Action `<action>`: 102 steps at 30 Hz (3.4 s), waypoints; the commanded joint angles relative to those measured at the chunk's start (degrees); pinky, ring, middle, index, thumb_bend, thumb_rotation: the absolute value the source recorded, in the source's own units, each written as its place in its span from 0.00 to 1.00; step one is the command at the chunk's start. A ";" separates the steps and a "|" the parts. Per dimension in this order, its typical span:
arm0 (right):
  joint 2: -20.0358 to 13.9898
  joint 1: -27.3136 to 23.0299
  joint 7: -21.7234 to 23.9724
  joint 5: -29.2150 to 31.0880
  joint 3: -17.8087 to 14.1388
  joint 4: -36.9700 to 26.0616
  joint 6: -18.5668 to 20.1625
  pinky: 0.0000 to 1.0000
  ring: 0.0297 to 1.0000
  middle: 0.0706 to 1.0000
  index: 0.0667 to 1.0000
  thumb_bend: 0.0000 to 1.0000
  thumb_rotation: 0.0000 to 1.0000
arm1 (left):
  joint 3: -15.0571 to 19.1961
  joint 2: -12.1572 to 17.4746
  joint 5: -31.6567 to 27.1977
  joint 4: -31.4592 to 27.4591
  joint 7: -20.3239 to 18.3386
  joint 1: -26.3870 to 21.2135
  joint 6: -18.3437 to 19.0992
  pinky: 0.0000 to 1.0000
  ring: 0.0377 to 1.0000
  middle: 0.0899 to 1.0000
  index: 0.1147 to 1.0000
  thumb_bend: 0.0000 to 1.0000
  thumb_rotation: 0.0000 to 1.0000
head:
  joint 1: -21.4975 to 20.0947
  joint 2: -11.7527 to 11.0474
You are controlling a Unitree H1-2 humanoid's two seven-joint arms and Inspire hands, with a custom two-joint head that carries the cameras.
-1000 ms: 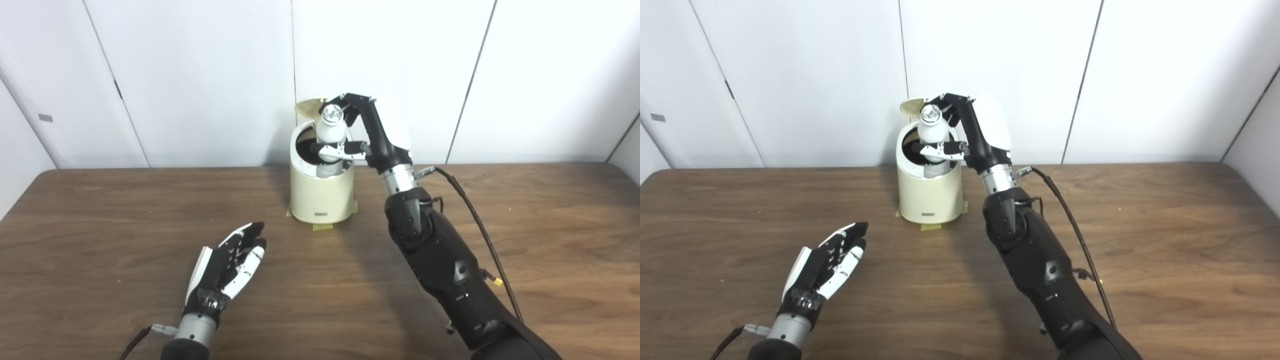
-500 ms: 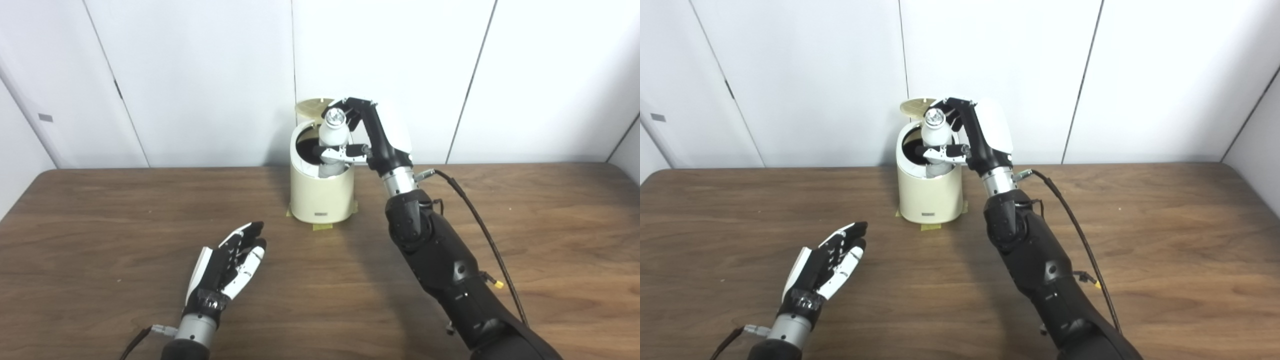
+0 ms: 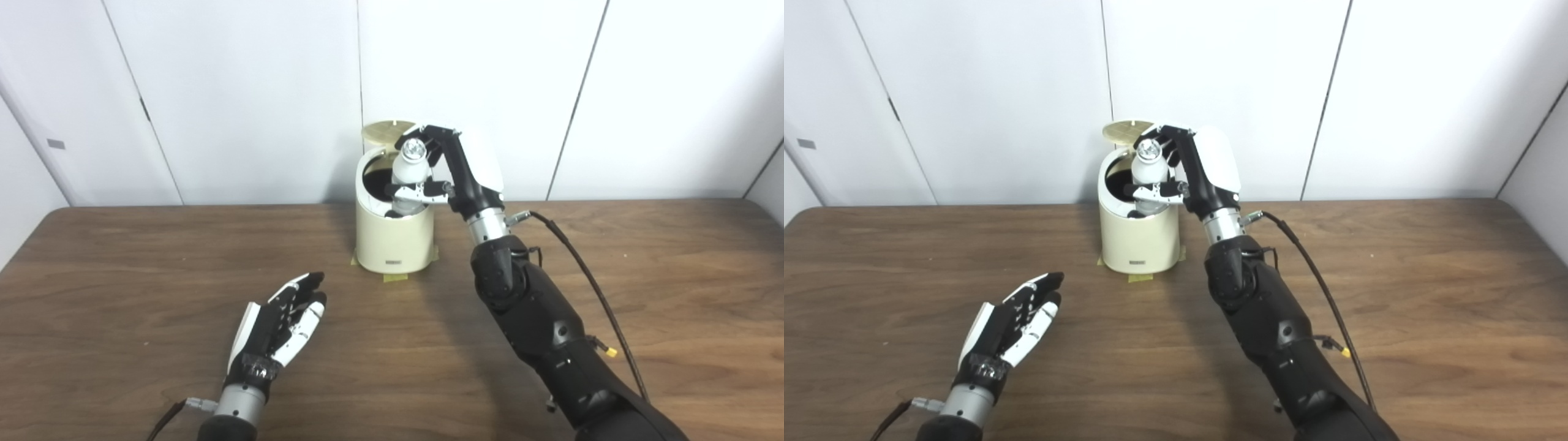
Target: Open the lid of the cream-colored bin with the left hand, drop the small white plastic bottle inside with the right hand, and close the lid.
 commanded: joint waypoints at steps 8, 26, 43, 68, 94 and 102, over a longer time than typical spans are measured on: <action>-0.69 -2.48 0.92 -1.25 1.21 -2.45 3.05 0.38 0.41 0.47 0.52 0.50 0.00 | -0.09 0.02 0.44 -1.53 0.56 -1.61 -0.75 0.82 0.87 0.86 0.85 0.42 0.64 | 0.24 0.07; -1.73 -1.56 2.13 -0.98 1.89 -3.62 4.56 0.42 0.40 0.47 0.51 0.51 0.00 | -0.06 -0.14 -0.01 -1.35 0.36 -1.49 -0.81 0.83 0.87 0.86 0.85 0.40 0.63 | 0.28 0.41; -2.31 -1.19 1.75 -1.73 2.55 -4.34 4.18 0.45 0.56 0.61 0.46 0.52 0.13 | -0.16 -0.18 0.23 -1.34 0.42 -1.58 -1.02 0.83 0.87 0.86 0.85 0.39 0.63 | 0.48 0.20; -2.37 -0.95 -0.51 -1.99 1.83 -4.26 2.06 0.45 0.54 0.60 0.46 0.52 0.14 | -0.18 -0.24 0.17 -1.15 0.38 -2.02 -0.85 0.86 0.88 0.87 0.85 0.39 0.62 | 0.55 -0.08; -0.92 6.13 -0.56 5.39 -4.59 -14.48 2.10 0.35 0.43 0.46 0.47 0.50 0.00 | 0.95 -0.85 -1.25 -0.38 0.83 -2.65 -1.23 0.85 0.87 0.86 0.86 0.39 0.62 | -0.24 -0.22; 1.23 13.78 11.80 16.43 -10.43 -28.22 22.67 0.46 0.43 0.47 0.48 0.52 0.00 | 1.70 -0.42 -2.56 0.72 0.49 -4.66 -1.32 0.82 0.86 0.86 0.88 0.39 0.65 | -0.52 -0.37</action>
